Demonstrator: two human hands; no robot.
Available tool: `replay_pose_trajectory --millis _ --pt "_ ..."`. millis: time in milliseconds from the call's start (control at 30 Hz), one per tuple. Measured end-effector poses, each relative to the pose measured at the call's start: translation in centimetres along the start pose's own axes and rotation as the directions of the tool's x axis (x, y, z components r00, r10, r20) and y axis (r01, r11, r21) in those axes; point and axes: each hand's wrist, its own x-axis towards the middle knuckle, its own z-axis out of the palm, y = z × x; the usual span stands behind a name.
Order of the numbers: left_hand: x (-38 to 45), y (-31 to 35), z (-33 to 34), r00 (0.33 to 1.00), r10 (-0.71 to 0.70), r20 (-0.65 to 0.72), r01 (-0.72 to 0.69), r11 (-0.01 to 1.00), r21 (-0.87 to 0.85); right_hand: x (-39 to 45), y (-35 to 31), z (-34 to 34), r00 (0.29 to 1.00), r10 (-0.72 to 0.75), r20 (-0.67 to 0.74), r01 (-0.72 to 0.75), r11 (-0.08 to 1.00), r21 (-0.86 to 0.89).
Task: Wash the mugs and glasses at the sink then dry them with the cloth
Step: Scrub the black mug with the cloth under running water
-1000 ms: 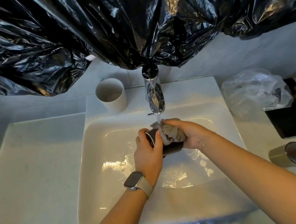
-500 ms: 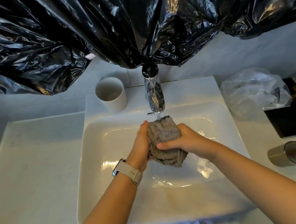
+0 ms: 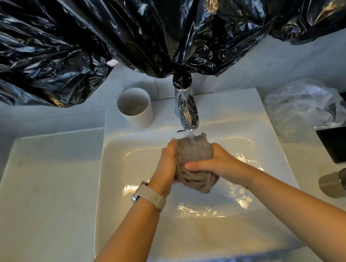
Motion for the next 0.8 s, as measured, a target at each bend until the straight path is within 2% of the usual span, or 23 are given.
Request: replay_pose_trajectory --millis 67,100,133,200,267,300,400,467,533,600,633,700,733,800 --pt "0.4 0.1 -0.3 0.98 -0.152 0.131 0.178 0.961 -0.212 -0.6 0.3 0.4 0.997 -0.065 -0.03 0.057 0.974 -0.221" --pt "0.6 -0.1 -0.2 0.975 -0.172 0.137 0.202 0.949 -0.243 -0.7 0.2 0.4 0.998 -0.057 -0.029 0.049 0.97 -0.236" --pt "0.7 -0.3 0.1 0.981 -0.159 0.109 0.182 0.953 -0.242 -0.6 0.1 0.2 0.999 -0.029 -0.035 0.022 0.981 -0.195" --pt "0.8 -1.2 0.9 0.995 -0.092 -0.03 0.085 0.979 -0.183 -0.1 -0.5 -0.1 0.998 0.051 -0.045 -0.054 0.996 -0.074" --pt "0.6 -2.3 1.6 0.972 0.036 -0.232 -0.056 0.995 -0.08 1.2 -1.5 -0.5 0.988 0.151 -0.045 -0.151 0.989 0.009" --pt "0.3 -2.7 1.8 0.935 0.16 -0.315 -0.158 0.987 0.033 1.9 -2.1 -0.6 0.978 0.209 -0.019 -0.208 0.977 0.043" --pt "-0.6 -3.6 1.3 0.795 0.511 -0.328 -0.382 0.841 0.384 3.2 -3.6 -0.8 0.936 0.305 0.178 -0.335 0.925 0.178" --pt "-0.5 -3.5 0.6 0.768 0.569 -0.295 -0.402 0.786 0.469 3.2 -3.6 -0.4 0.932 0.308 0.189 -0.355 0.877 0.323" --pt "-0.2 -3.1 0.0 0.82 0.492 -0.291 -0.357 0.839 0.411 2.5 -2.6 0.1 0.967 0.235 0.094 -0.253 0.896 0.364" --pt "0.1 -2.2 -0.2 0.929 0.28 -0.242 -0.241 0.954 0.178 1.4 -1.3 0.8 0.995 0.1 -0.027 -0.092 0.972 0.214" --pt "0.3 -1.7 -0.3 0.979 0.13 -0.16 -0.127 0.992 0.024 0.7 -0.8 0.9 0.998 0.031 -0.051 -0.025 0.995 0.101" --pt "0.5 -1.3 -0.8 0.993 -0.114 0.042 0.12 0.973 -0.199 -0.5 -0.1 1.2 0.997 -0.075 -0.034 0.071 0.993 -0.097" --pt "0.5 -1.2 -1.0 0.98 -0.171 0.098 0.191 0.946 -0.261 -1.0 0.1 1.2 0.994 -0.112 -0.019 0.106 0.978 -0.18" --pt "0.4 -1.3 -0.6 0.978 -0.174 0.118 0.202 0.929 -0.31 -1.8 0.6 1.4 0.981 -0.18 -0.07 0.156 0.952 -0.263"
